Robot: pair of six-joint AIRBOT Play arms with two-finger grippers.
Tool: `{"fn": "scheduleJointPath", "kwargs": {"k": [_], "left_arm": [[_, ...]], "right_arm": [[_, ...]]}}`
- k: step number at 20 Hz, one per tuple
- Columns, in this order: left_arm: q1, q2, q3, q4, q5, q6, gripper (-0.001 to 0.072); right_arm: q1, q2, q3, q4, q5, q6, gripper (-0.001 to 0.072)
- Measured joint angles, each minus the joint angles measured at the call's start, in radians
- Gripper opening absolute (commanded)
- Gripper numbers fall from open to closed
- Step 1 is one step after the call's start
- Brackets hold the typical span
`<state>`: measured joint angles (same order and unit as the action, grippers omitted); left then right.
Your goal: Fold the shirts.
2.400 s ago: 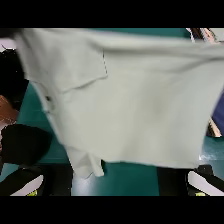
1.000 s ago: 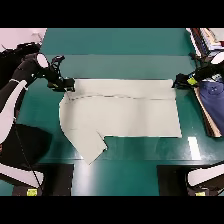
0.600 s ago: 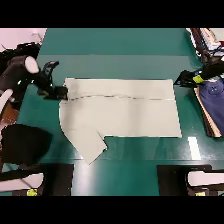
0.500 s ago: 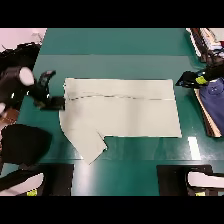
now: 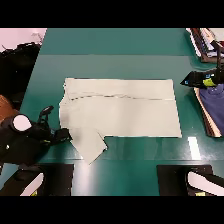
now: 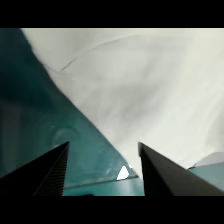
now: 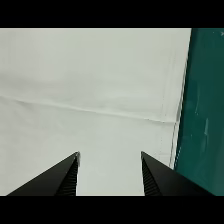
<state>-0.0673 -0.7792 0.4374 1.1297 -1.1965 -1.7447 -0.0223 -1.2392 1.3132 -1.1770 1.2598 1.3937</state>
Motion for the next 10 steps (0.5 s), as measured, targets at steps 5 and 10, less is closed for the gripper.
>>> {"fn": "scheduleJointPath", "kwargs": {"k": [5, 10], "left_arm": [[0.001, 0.023, -0.095, -0.088, 0.092, -0.003, 0.0498], [0.000, 0.026, -0.133, -0.174, 0.209, 0.042, 0.0195]], "right_arm": [[0.000, 0.038, -0.004, 0.001, -0.002, 0.000, 0.0444], [0.000, 0.052, -0.004, 0.034, 0.001, 0.000, 0.0443]]}}
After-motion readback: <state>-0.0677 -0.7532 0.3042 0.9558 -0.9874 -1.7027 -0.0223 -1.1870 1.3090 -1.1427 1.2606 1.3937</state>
